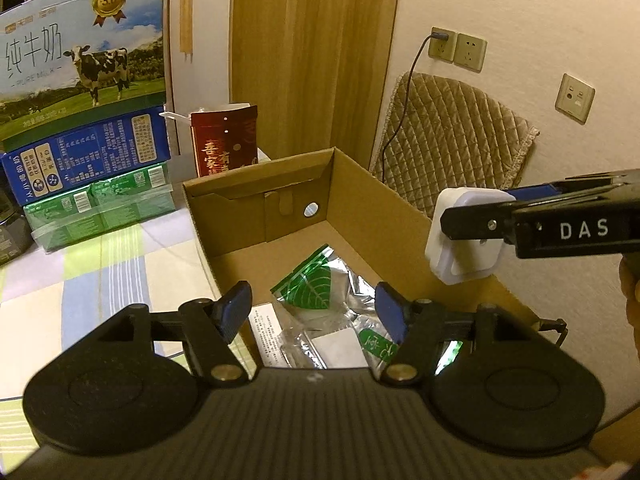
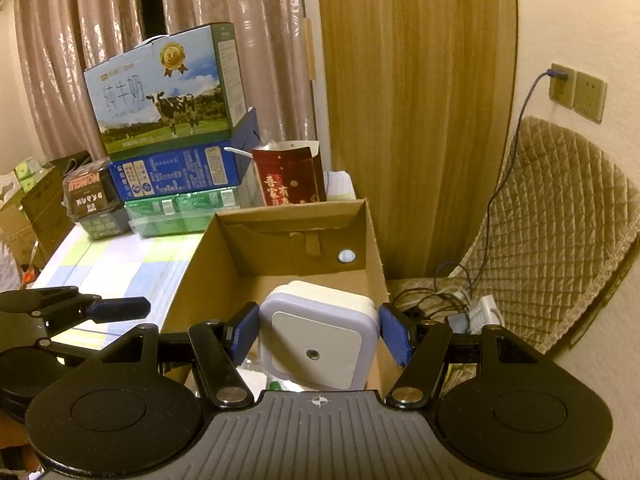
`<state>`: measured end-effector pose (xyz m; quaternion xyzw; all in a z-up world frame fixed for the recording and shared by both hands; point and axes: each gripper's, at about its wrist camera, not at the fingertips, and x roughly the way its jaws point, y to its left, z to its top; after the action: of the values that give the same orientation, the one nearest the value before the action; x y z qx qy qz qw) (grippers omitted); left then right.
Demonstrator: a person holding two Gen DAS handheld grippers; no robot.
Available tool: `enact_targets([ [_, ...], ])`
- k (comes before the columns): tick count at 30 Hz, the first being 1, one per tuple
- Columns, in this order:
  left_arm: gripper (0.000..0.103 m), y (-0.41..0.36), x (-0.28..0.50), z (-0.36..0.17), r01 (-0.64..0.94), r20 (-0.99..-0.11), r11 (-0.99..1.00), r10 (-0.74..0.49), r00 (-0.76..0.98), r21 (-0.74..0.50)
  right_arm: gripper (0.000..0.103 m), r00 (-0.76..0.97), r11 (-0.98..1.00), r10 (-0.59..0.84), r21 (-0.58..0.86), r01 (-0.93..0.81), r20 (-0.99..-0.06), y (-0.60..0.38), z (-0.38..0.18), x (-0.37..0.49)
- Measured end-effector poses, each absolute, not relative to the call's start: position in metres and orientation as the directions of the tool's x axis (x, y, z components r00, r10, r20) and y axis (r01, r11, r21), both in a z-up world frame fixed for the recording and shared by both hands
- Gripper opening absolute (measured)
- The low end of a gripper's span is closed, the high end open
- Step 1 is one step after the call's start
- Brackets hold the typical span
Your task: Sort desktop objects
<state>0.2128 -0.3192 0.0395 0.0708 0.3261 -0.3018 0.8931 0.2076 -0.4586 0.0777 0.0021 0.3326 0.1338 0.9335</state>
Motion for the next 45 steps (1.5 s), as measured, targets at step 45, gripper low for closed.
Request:
enact_targets([
  [45,0.102,-0.26,0.127,0.053,0.463,-0.592,0.88,-0.432,0.68,-0.111,0.101,0.737,0.956,0.275,0.257,-0.142,-0.618,-0.497,0.081,0.118],
])
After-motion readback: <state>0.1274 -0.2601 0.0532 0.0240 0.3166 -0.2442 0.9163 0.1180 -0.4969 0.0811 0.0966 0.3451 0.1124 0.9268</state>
